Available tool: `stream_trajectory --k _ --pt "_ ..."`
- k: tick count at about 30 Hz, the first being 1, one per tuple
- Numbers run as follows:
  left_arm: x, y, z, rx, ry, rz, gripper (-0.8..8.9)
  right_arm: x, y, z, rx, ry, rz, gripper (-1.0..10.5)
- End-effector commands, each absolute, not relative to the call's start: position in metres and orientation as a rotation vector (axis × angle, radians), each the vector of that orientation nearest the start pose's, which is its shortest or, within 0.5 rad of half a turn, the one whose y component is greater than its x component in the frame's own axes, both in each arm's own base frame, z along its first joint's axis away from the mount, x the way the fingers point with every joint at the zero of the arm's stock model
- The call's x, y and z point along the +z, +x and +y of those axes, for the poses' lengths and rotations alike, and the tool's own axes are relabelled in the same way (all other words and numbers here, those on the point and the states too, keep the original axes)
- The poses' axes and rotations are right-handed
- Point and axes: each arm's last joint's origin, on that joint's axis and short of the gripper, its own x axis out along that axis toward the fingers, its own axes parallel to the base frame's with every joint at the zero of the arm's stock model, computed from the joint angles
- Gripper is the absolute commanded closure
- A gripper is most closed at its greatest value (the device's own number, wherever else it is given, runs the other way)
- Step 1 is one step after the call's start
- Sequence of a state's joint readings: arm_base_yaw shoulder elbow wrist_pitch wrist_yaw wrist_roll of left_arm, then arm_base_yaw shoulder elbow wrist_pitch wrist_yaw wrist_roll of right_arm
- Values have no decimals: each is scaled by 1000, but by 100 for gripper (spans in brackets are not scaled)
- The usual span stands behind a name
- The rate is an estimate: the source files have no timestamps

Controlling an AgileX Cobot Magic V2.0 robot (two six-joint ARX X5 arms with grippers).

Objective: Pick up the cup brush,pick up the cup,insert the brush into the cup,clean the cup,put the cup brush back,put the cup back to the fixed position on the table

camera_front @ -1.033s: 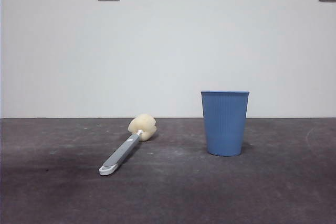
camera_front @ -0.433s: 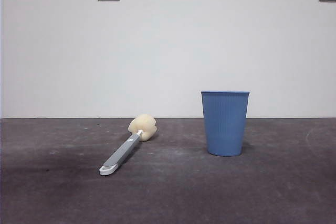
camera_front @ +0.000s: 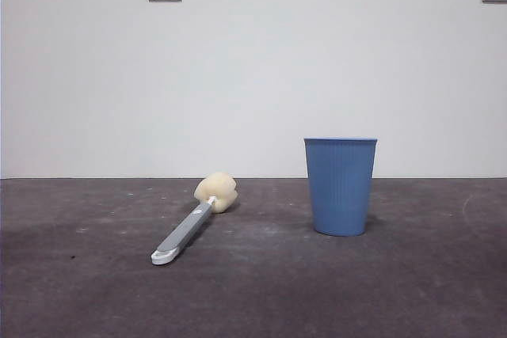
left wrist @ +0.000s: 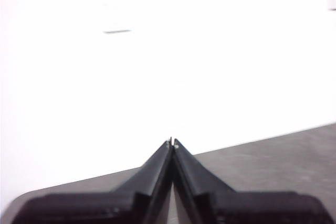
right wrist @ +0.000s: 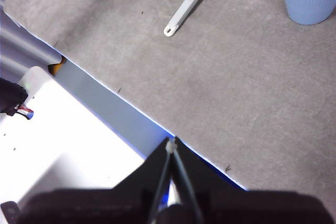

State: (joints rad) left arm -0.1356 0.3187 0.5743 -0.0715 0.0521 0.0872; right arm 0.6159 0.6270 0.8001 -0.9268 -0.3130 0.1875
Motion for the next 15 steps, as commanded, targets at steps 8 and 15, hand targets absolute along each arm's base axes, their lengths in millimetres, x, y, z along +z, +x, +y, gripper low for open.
stream_trajectory --k 8,15 --pt "229 87 0 -34 104 -99 816 295 82 69 808 49 845 946" --pt "191 92 1 -28 76 -38 816 295 82 69 808 49 845 946"
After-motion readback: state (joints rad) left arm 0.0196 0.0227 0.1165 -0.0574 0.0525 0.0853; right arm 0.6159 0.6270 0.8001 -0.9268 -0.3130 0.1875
